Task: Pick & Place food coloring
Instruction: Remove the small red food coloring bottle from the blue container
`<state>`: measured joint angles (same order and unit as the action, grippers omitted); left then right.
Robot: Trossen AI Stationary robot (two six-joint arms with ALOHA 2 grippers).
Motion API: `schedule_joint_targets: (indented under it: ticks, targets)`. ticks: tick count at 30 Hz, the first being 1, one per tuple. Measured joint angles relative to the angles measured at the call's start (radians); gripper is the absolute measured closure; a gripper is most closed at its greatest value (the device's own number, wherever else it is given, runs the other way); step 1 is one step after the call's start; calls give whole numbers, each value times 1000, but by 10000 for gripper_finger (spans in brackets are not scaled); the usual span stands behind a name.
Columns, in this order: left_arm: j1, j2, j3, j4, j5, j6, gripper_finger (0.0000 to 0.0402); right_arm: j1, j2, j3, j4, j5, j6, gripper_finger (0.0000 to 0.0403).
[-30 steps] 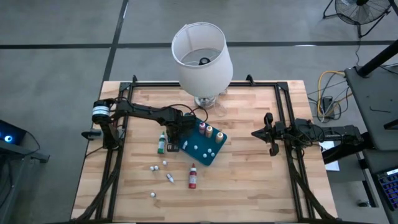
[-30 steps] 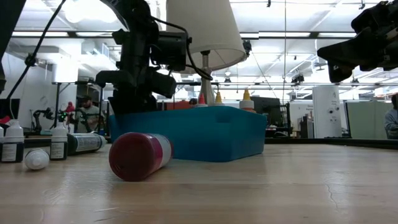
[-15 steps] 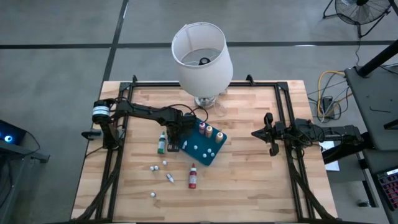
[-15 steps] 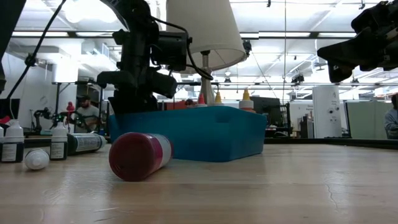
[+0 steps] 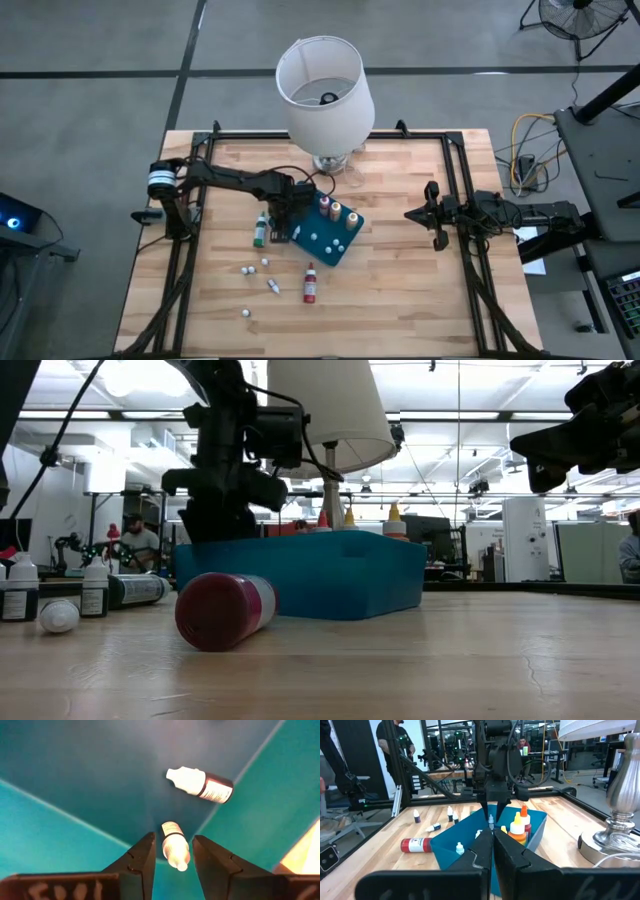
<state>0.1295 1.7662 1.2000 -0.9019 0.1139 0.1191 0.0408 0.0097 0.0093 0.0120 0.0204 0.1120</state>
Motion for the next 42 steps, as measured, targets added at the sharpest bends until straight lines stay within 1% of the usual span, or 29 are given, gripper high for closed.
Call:
schedule_joint_targets:
  ticks: [8,16,20,27,34,36,37,42]
  targets:
    - [0,-4,45,-32,0,0,298,0,0,0,0,0,0,394]
    - [0,-16,111,-154,1,0,298,0,0,0,0,0,0,394]
    - [-7,-46,126,-172,1,-15,298,0,0,0,0,0,0,394]
    - [-49,-103,123,-177,2,-55,298,0,1,0,0,0,0,394]
    - [-60,-105,126,-128,2,-88,298,0,5,0,0,0,0,394]
    - [-60,-105,128,-103,1,-134,298,0,6,0,0,0,0,394]
    - [-60,-105,130,-91,0,-186,298,0,5,0,0,0,0,394]
    - [-50,-105,143,19,2,-575,298,0,5,0,0,0,0,394]
